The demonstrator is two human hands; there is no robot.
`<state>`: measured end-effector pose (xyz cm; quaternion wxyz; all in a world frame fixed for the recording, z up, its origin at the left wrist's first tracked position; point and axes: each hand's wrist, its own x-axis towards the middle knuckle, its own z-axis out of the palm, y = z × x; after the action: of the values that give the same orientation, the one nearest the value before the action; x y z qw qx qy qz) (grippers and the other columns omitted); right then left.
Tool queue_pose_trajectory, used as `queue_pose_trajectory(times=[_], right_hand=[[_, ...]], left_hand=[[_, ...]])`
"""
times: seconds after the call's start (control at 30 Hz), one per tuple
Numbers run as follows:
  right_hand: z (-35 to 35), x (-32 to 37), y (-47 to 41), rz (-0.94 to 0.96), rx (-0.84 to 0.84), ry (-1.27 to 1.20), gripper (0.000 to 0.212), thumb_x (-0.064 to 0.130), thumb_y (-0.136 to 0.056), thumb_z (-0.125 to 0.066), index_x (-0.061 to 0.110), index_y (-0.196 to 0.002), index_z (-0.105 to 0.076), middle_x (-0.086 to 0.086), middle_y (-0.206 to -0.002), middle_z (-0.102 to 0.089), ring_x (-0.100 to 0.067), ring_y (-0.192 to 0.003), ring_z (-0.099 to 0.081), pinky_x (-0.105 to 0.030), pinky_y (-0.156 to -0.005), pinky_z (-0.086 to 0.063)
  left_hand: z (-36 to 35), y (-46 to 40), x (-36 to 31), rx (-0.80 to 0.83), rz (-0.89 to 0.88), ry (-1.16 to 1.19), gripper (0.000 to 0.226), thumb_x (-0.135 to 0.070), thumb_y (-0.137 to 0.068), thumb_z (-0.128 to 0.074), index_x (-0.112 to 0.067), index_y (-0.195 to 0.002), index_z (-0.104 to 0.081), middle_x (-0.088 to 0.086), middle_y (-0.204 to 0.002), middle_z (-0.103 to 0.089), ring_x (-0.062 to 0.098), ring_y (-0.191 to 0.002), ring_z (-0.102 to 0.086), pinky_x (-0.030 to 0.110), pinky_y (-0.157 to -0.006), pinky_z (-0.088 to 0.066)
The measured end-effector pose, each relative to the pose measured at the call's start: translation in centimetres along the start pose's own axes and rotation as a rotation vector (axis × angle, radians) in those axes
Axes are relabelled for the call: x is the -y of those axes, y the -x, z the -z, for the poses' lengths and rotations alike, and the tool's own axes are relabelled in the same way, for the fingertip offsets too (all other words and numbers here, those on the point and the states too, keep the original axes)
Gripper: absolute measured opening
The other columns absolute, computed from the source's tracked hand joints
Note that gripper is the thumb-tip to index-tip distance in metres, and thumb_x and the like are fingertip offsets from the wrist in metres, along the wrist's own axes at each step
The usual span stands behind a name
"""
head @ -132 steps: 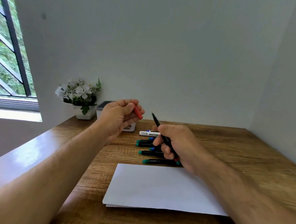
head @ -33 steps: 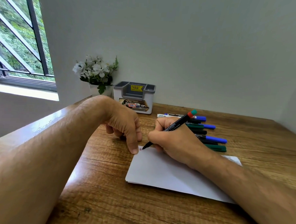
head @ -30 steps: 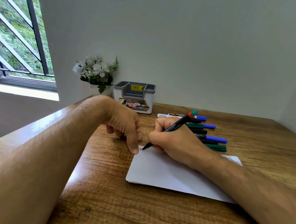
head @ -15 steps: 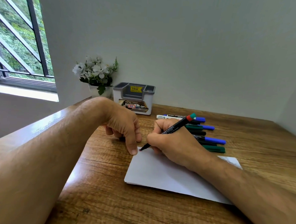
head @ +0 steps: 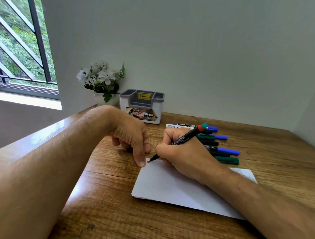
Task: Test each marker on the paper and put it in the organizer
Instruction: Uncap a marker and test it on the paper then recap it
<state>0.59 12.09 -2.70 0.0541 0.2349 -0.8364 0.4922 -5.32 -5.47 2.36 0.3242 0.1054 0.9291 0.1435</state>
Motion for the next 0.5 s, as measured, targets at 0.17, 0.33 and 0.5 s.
queue_pose_trajectory(times=[0.17, 0.33, 0.5], right_hand=[[-0.05, -0.12, 0.06, -0.015, 0.003, 0.013, 0.018, 0.036, -0.062, -0.063, 0.021, -0.056, -0.054, 0.006, -0.056, -0.06, -0.006, -0.055, -0.054, -0.033, -0.058, -0.047], [-0.07, -0.05, 0.04, -0.025, 0.002, -0.002, 0.021, 0.041, -0.056, -0.061, 0.022, -0.055, -0.052, 0.005, -0.054, -0.061, -0.008, -0.055, -0.053, -0.036, -0.061, -0.047], [-0.01, -0.1, 0.18, -0.018, 0.012, 0.015, 0.022, 0.043, -0.059, -0.061, 0.022, -0.059, -0.054, 0.007, -0.054, -0.061, -0.002, -0.052, -0.053, -0.026, -0.054, -0.045]], left_hand=[[-0.06, -0.05, 0.01, -0.011, -0.007, 0.012, 0.029, -0.022, -0.072, -0.086, -0.025, -0.093, -0.066, 0.0, -0.065, -0.042, 0.011, -0.05, -0.032, 0.02, -0.044, -0.026], [-0.05, -0.1, 0.07, -0.024, -0.005, 0.018, 0.029, -0.022, -0.071, -0.087, -0.027, -0.089, -0.065, -0.001, -0.064, -0.045, 0.01, -0.049, -0.034, 0.019, -0.043, -0.027], [-0.05, -0.17, 0.14, -0.02, -0.006, 0.02, 0.028, -0.023, -0.071, -0.086, -0.027, -0.089, -0.065, -0.001, -0.065, -0.046, 0.009, -0.048, -0.036, 0.019, -0.044, -0.029]])
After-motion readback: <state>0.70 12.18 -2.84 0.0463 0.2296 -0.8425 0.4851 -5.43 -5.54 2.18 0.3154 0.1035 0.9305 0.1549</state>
